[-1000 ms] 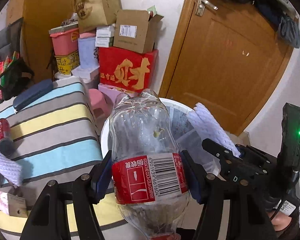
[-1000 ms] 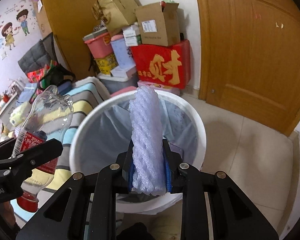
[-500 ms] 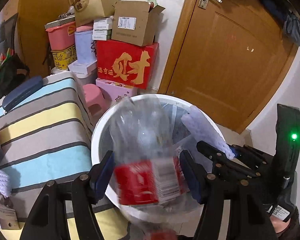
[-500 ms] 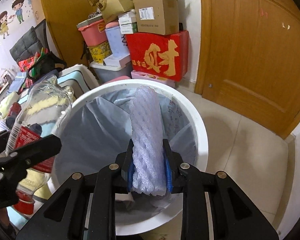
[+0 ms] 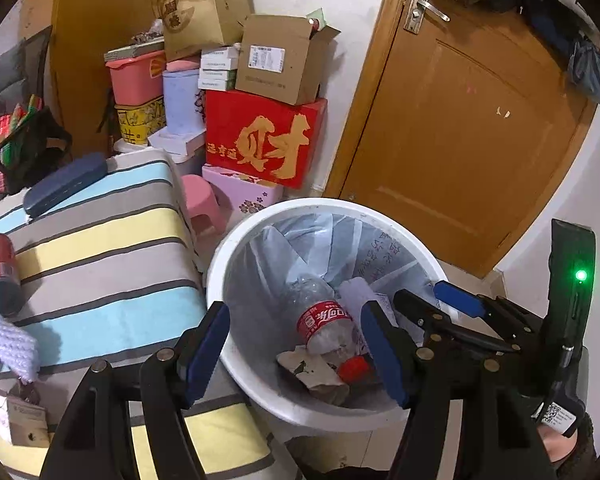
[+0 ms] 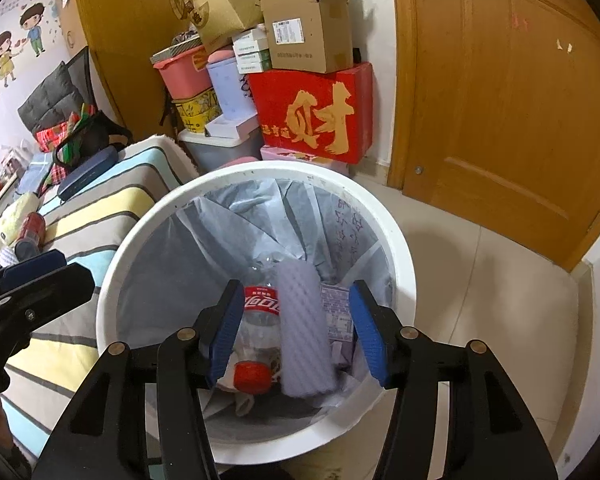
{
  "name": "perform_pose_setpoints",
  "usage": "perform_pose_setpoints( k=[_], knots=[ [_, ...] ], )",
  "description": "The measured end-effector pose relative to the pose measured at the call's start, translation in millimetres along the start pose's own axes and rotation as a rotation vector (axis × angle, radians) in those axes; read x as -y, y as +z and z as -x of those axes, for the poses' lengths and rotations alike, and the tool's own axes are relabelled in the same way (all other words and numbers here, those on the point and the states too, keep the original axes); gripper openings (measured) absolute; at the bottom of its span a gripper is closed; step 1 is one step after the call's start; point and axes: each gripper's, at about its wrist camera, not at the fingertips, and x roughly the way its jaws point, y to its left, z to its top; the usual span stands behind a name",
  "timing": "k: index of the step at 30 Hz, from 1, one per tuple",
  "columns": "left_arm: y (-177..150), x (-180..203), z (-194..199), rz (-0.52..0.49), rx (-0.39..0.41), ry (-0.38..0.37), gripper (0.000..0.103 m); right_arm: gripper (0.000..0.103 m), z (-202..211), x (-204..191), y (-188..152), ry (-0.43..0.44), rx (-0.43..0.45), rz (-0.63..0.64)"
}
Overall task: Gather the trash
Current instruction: 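Open both grippers to drop the bottle and foam sleeve into the bin, then move both grippers back over the table toward the white cup and carton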
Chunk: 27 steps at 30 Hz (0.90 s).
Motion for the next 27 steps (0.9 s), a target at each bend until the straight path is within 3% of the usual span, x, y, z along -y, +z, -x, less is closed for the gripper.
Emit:
perform_pose_setpoints(
  k=[17,27],
  knots=[
    [-19.8,-22.0,65.0,0.037,0.087,0.039,0.068,0.056,26.3,-28.4,-4.2,0.040,0.072,0.019],
    [-44.5,-42.4,110.4,0.048,0.155,0.125,0.068,0.056,43.8,-54.7,-10.7,0.085,0.115,0.052]
  ],
)
